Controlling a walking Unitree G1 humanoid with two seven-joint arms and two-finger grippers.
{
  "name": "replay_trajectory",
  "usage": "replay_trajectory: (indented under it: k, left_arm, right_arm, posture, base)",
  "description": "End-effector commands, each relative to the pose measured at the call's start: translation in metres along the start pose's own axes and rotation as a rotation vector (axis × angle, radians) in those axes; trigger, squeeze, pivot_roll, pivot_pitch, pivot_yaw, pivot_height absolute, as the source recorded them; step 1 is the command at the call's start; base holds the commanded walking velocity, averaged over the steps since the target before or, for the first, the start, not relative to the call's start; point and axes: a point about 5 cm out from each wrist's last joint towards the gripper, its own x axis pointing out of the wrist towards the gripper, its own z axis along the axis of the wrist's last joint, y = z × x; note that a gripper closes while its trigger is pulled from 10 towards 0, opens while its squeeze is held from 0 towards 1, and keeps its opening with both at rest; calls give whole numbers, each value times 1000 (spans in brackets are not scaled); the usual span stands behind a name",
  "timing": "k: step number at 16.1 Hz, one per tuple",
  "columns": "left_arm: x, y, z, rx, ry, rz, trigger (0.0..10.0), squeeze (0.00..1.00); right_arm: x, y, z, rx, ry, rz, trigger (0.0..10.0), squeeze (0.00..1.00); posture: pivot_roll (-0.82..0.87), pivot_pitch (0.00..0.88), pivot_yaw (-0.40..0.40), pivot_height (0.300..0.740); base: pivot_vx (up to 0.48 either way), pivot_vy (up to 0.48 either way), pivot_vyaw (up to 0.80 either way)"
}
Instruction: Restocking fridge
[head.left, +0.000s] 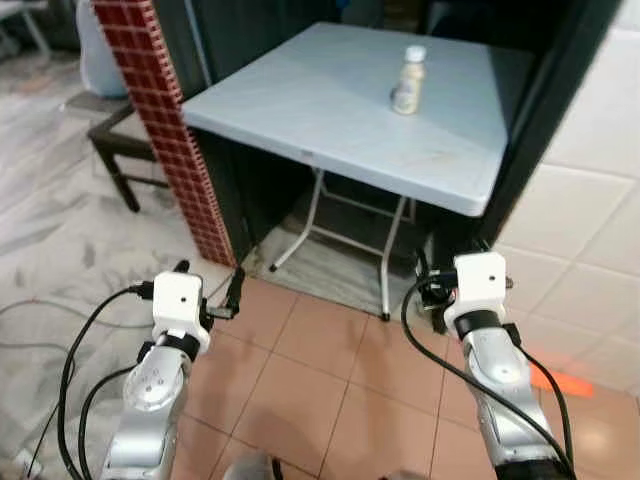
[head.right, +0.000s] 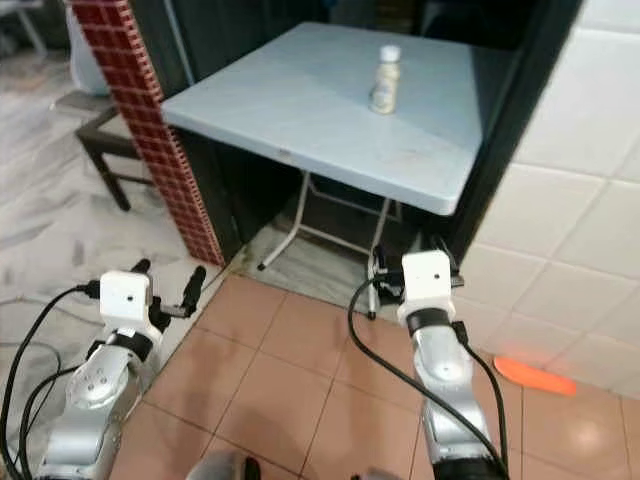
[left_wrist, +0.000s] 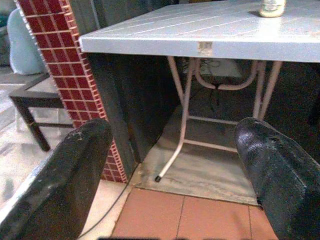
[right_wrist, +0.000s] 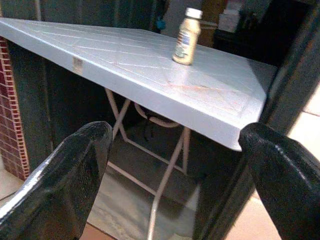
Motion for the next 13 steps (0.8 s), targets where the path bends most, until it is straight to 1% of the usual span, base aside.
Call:
replay_trajectory:
  k: [1,5,13]
  left_arm:
    - [0,3,2,7,-7,5,10000,0]
    - [-2,3,-3,14,27,26,10000,0]
    - [-2,2,-4,-3,21,27,10000,0]
  right_arm:
    - [1,2,7,2,-31,8,10000,0]
    - [0,2,5,5,-23,9,10000,0]
    - [-1,0,5,-2,-22,3,10000,0]
  posture:
    - [-21,12,57,740]
    - [-21,13,57,740]
    - [-24,13,55,740]
  base:
    - [0,0,0]
    - [0,0,0]
    - [0,0,0]
